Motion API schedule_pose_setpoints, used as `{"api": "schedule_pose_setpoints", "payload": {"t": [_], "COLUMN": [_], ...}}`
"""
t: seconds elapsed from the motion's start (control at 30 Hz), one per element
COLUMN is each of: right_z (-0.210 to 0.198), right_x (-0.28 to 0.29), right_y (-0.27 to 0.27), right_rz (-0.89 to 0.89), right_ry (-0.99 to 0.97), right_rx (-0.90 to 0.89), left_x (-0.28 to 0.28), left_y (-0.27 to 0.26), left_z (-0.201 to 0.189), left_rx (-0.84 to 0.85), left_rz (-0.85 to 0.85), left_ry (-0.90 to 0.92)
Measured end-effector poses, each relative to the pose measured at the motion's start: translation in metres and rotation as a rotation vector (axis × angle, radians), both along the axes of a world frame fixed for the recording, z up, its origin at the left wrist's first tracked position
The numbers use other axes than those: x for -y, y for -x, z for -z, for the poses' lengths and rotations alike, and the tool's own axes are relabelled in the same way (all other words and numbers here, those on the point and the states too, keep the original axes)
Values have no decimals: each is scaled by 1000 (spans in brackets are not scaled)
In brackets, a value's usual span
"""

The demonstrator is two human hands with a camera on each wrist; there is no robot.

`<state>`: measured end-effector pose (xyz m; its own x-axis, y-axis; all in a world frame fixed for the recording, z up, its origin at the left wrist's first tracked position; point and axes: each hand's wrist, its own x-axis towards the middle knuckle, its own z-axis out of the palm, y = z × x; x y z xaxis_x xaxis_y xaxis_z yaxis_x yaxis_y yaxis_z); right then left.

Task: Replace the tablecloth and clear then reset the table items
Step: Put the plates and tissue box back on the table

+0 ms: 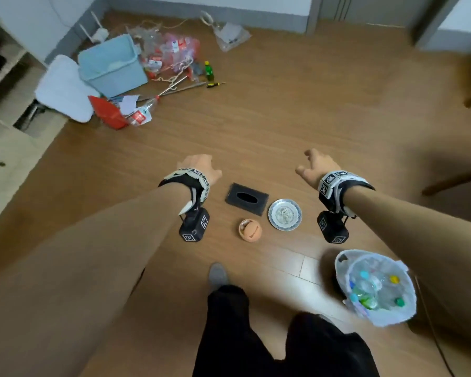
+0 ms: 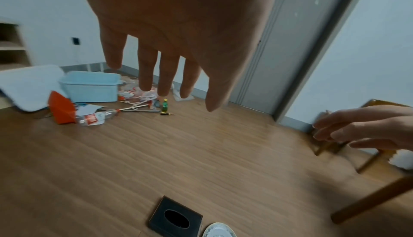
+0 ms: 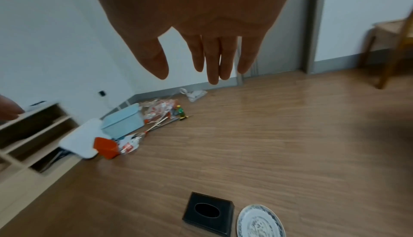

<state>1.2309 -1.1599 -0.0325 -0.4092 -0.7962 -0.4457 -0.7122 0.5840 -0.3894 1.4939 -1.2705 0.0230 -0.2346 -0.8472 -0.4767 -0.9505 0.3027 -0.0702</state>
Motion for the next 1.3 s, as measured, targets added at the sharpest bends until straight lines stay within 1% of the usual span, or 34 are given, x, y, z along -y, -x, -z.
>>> {"api": "schedule_pose_setpoints", "payload": {"t": [0.1,0.2,0.27,0.33,0.4,0.47,0.53,0.67,0.73,0.8,0.87,0.97,1.03,1.1,1.17,1.3], "right_z": [23,57,89,129,184,248,318,454,514,568,614,673,699,714,718,725], "right_x": [17,27,35,49,63,68,66,64,67,70,76,85,85,80,70,60], "right_y": [-4,-11,-15,-22,-28,-33,-35,-32,-19,1,24,54,64,69,64,51], "right_rz": [124,197,220,232,231,208,181,208,222,238,261,298,306,307,318,265], "right_ry": [-59,-106,-147,-167,-177,-185,-176,-136,-107,-106,-94,-68,-48,-53,-97,-86], "right_rx": [18,54,65,80,86,87,65,42,26,3,-35,-78,-100,-130,-132,-134], "left_x": [49,77,90,98,103,100,102,124,139,154,169,192,200,201,196,193], "left_y": [7,18,28,35,40,43,48,67,80,93,108,128,132,131,122,94], "left_z": [29,68,109,160,226,298,370,495,549,603,654,717,746,766,773,780], "left_rx": [-17,-48,-88,-162,-211,-228,-212,-163,-176,-203,-223,-185,-168,-163,-149,-78], "left_rz": [91,120,91,21,-48,-58,-9,138,205,196,200,255,273,279,305,398], "left_ry": [-23,-75,-145,-203,-227,-256,-246,-186,-121,-117,-110,-48,-57,-51,-74,-135]}}
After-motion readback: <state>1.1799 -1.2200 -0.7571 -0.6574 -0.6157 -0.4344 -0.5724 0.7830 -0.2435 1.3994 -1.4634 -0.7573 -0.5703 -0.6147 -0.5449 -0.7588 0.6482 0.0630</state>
